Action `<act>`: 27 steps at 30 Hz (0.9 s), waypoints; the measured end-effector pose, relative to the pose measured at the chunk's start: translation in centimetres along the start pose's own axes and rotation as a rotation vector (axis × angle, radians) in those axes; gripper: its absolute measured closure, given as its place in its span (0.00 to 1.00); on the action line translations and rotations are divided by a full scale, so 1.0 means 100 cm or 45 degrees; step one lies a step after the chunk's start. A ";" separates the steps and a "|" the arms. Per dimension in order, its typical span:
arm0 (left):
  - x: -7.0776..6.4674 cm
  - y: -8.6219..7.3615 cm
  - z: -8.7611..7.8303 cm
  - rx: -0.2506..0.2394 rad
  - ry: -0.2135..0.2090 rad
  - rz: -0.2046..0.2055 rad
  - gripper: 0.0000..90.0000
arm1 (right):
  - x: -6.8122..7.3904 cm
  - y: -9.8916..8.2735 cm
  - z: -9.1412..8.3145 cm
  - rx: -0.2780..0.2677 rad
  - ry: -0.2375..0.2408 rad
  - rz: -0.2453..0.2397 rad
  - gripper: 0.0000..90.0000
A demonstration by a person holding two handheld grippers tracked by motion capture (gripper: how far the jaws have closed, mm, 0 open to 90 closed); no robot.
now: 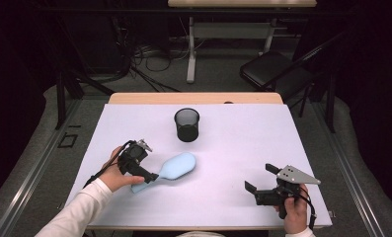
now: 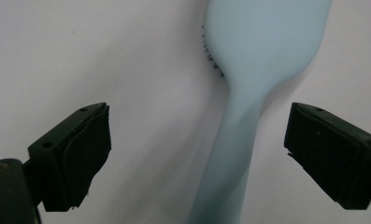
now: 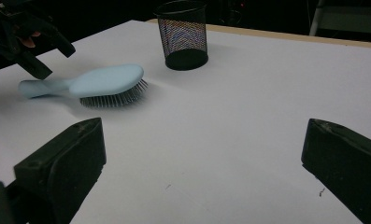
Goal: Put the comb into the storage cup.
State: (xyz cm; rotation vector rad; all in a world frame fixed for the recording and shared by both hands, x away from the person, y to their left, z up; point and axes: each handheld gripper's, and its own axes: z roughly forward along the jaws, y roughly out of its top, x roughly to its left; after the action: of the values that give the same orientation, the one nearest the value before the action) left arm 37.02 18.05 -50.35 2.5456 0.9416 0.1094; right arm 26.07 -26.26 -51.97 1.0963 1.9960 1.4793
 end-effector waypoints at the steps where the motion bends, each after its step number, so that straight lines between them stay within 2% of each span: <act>1: 0.000 0.000 0.000 0.001 -0.004 0.000 0.09 | 0.000 0.000 0.000 0.003 0.002 0.000 0.00; 13: -0.001 0.002 0.005 0.023 -0.030 0.004 0.14 | 0.000 -0.001 0.001 0.006 0.005 -0.002 0.00; 16: -0.004 0.002 0.007 0.049 -0.018 0.018 0.16 | 0.000 -0.001 0.001 0.005 0.007 -0.002 0.00; 21: -0.007 0.002 0.009 0.055 0.014 0.056 0.19 | 0.000 -0.001 0.001 0.010 0.008 -0.001 0.00; 27: -0.010 0.003 0.013 0.082 0.027 0.064 0.30 | 0.000 -0.001 0.001 0.013 0.009 -0.002 0.01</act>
State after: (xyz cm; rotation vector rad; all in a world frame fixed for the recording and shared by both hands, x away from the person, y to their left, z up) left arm 36.69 16.73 -51.33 2.6331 0.9033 0.1234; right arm 26.16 -26.23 -52.12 1.0952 2.0109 1.4753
